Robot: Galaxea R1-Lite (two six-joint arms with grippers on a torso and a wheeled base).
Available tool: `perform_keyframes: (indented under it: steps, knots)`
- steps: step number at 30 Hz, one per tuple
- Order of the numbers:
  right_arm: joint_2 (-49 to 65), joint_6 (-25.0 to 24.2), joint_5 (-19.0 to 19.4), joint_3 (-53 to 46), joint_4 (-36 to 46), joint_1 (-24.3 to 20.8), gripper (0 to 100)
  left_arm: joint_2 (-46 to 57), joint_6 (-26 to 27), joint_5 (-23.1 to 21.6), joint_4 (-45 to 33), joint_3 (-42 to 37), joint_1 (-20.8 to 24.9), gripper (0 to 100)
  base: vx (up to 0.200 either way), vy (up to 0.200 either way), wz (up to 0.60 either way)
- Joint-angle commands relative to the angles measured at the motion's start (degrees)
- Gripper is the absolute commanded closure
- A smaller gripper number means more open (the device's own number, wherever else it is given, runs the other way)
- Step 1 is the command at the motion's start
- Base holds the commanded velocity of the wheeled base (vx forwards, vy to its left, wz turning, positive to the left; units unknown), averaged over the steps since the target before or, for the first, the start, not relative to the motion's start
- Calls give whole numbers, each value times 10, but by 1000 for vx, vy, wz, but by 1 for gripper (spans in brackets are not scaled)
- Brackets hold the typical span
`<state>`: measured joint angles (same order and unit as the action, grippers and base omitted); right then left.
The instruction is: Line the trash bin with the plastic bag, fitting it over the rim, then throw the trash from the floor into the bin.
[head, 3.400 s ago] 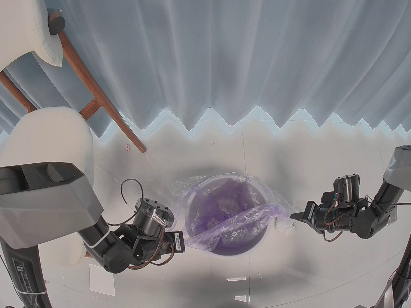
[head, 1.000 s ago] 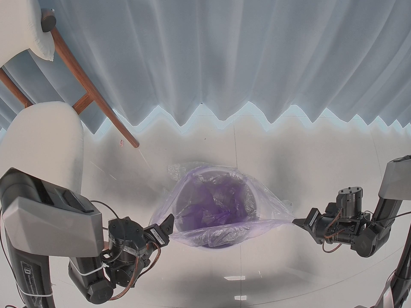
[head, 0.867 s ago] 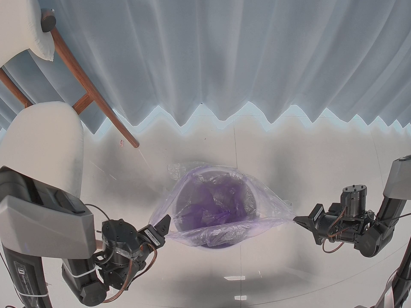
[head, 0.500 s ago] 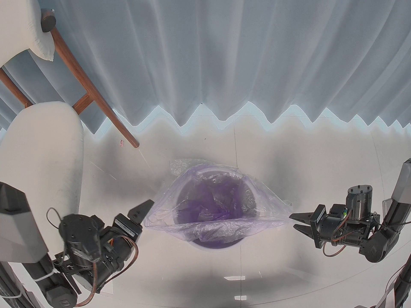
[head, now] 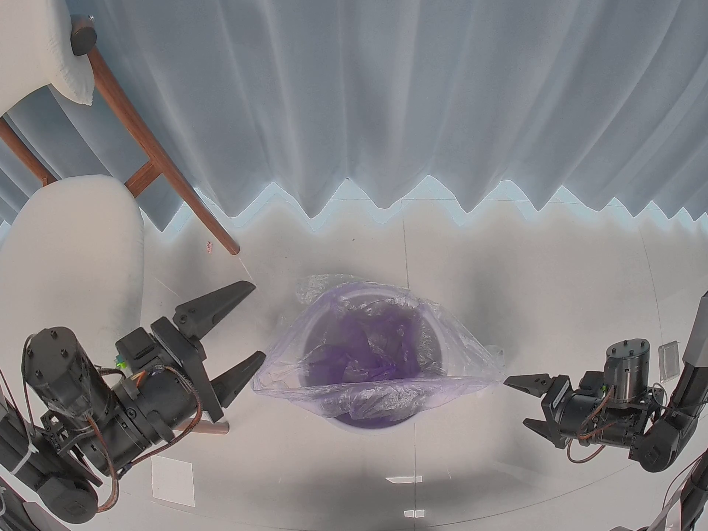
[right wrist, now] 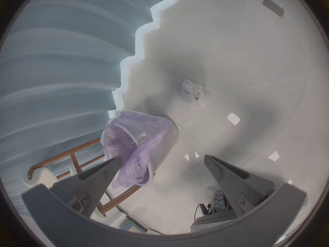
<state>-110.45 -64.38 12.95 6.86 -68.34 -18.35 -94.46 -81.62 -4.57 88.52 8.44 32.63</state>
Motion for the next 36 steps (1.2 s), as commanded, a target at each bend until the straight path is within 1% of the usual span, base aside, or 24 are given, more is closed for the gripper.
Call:
perform_keyframes:
  steps: [1, 2, 4, 5, 7, 8, 9, 10, 12, 13, 17, 21, 28, 33, 36]
  knots:
    - [15, -6, -3, -59, -27, -13, 0, -49, 7, -172, -51, 63, -42, 0, 0, 0, 0]
    - [15, -6, -3, -67, -37, -13, 0, -60, 8, -191, -79, 80, -42, 0, 0, 0, 0]
    - [16, -5, -4, -69, -39, -13, 0, -65, 8, -195, -92, 91, -42, 0, 0, 0, 0]
    - [18, -15, -6, -69, -47, -13, 0, -105, 6, -198, -181, 157, -40, 0, 0, 0, 0]
    - [21, -27, -21, -69, -48, -13, 0, -132, 1, -199, -257, 211, -34, 0, 0, 0, 0]
    - [21, -29, -25, -69, -48, -13, 0, -136, 1, -199, -271, 221, -32, 0, 0, 0, 0]
    - [18, -36, -37, -69, -49, -13, 0, -148, 0, -199, -309, 248, -22, 0, 0, 0, 0]
    - [16, -41, -42, -69, -48, -15, 0, -159, -2, -197, -326, 260, -14, 0, 0, 0, 0]
    - [16, -47, -47, -69, -48, -18, 0, -180, -5, -195, -336, 270, -8, 0, 0, 0, 0]
    - [16, -64, -52, -69, -48, -18, 0, -206, -5, -190, -336, 275, -6, 0, 0, 0, 0]
    - [15, -87, -59, -69, -44, -18, 0, -229, -6, -191, -344, 294, -6, 0, 0, 0, 0]
    - [10, -88, -77, -69, -43, -18, 0, -253, -8, -192, -345, 305, -7, 0, 0, 0, 0]
    - [7, -88, -77, -69, -46, -18, 0, -280, -8, -186, -345, 333, -14, 0, 0, 0, 0]
    - [5, -88, -77, -69, -45, -18, 0, -285, -7, -166, -345, 355, -19, 0, 0, 0, 0]
    - [-2, -88, -77, -69, -48, -18, 0, -281, -6, -166, -375, 359, -15, 0, 0, 0, 0]
